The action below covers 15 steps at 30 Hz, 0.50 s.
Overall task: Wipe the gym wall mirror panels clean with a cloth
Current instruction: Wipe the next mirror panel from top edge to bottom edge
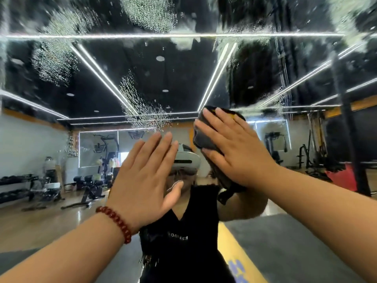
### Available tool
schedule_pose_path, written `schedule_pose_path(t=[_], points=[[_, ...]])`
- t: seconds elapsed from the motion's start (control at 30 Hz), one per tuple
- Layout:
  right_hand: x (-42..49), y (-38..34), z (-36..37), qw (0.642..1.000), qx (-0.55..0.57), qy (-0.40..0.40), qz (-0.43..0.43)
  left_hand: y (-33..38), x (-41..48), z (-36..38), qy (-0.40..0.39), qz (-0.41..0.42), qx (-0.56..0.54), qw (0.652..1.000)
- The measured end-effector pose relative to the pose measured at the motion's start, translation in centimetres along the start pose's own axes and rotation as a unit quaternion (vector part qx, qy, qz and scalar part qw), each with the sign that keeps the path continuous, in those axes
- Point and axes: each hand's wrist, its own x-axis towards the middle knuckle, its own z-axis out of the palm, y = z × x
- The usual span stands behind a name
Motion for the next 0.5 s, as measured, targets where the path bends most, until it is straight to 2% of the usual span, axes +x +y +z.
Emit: schedule_pose_path(t=[0.07, 0.13, 0.27, 0.37, 0.43, 0.5], points=[[1.3, -0.3, 0.0, 0.999, 0.014, 0.015, 0.046, 0.0, 0.0, -0.1, -0.004, 0.000, -0.003, 1.000], [0.6, -1.4, 0.4, 0.998, 0.004, 0.033, 0.046, 0.0, 0.0, -0.2, -0.009, 0.000, -0.003, 1.000], [-2.3, -2.2, 1.1, 0.997, -0.016, -0.009, -0.069, -0.3, 0.0, -0.5, -0.001, 0.011, 0.000, 1.000], [-1.1, 0.0, 0.3, 0.992, -0.023, -0.050, -0.117, -1.4, 0.7, -0.7, 0.014, 0.030, -0.006, 0.999], [1.4, 1.8, -0.6, 0.996, -0.020, -0.046, -0.079, -3.2, 1.9, -0.8, 0.019, 0.039, -0.005, 0.999], [4.1, 2.5, -1.3, 1.000, -0.001, -0.022, 0.002, -5.3, 3.2, -1.0, 0.013, 0.026, -0.008, 1.000]])
